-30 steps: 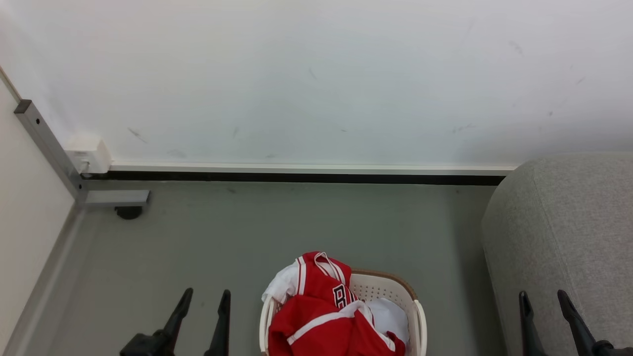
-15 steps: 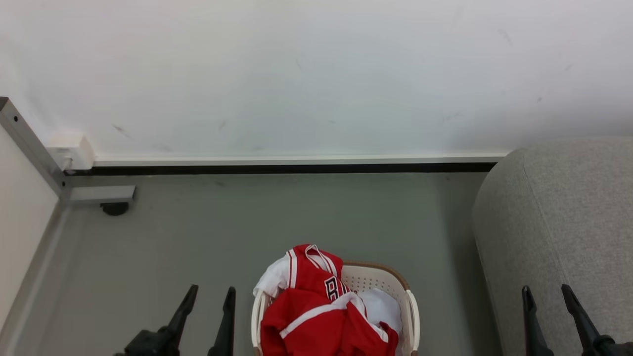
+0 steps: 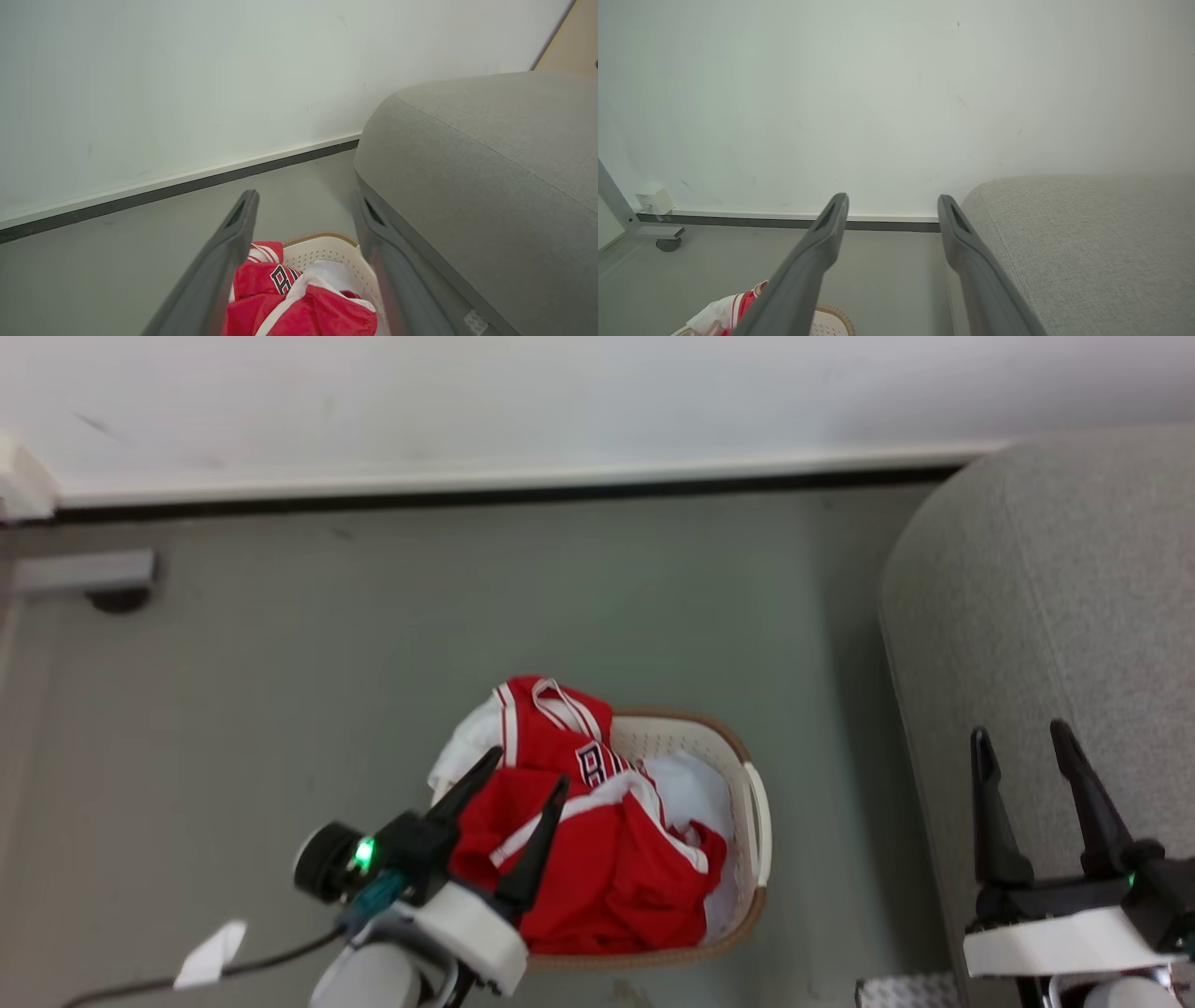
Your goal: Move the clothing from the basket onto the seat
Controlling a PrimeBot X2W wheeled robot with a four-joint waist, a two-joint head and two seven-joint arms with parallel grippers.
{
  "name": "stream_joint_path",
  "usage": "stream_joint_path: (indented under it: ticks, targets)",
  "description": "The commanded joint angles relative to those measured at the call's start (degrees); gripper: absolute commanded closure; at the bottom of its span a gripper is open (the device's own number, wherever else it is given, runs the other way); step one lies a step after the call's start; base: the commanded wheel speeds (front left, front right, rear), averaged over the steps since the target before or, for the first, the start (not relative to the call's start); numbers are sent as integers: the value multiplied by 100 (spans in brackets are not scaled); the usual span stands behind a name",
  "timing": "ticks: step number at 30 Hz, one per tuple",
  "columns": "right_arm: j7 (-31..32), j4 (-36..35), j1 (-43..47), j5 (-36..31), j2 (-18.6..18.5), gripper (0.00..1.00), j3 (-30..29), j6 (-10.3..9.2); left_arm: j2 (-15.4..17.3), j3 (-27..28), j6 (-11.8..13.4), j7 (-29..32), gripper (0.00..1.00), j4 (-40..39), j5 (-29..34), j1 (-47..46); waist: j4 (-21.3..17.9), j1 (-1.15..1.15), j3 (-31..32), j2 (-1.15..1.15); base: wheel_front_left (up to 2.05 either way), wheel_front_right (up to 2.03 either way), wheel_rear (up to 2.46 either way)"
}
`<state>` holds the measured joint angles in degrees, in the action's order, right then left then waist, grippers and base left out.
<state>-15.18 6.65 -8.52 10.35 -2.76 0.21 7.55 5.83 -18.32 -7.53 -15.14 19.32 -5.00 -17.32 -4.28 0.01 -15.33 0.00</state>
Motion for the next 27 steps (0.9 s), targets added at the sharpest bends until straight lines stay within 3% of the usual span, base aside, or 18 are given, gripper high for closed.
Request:
stream_joint_path:
  ticks: [1,10,22,27]
  targets:
    - [4,-57,-213,78,-22,0,56,-12,107,-228,12,-3,0,258,10,-349,-296,-1,-723,0,0,0,0]
    - [4,-298,-804,337,-18,0,364,-12,337,-1421,11,206,0,1622,-191,-1859,-716,-1,-1885,0,0,0,0]
    - [4,-680,-1166,459,-16,0,470,-12,325,-2363,10,1111,0,3293,-511,-3149,-1021,-1,-3014,0,0,0,0]
    - [4,-829,-1161,403,-17,0,496,-12,359,-2510,101,1204,0,3807,-341,-3503,-1027,-1,-3321,0,0,0,0]
